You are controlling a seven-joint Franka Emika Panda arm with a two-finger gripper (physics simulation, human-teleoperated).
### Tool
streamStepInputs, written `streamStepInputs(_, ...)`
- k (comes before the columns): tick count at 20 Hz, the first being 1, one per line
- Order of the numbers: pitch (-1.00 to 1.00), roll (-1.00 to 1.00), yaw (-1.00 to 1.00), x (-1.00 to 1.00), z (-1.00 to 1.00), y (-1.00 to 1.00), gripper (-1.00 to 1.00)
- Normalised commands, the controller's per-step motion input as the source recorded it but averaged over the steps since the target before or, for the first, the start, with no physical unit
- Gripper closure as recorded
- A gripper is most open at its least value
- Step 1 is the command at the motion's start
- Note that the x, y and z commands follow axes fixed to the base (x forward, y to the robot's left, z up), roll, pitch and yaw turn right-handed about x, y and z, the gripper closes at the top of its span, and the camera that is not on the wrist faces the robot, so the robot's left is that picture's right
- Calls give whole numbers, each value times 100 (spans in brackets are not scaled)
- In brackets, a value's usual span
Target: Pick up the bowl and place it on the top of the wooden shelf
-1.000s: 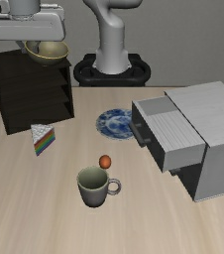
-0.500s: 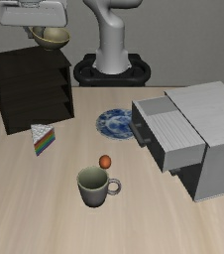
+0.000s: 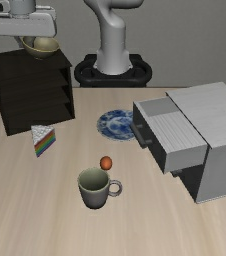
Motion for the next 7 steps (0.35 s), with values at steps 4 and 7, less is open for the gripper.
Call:
streamStepInputs(4,0,0,0,0,0,0,-100)
streamStepInputs(7,0,0,0,0,0,0,-100)
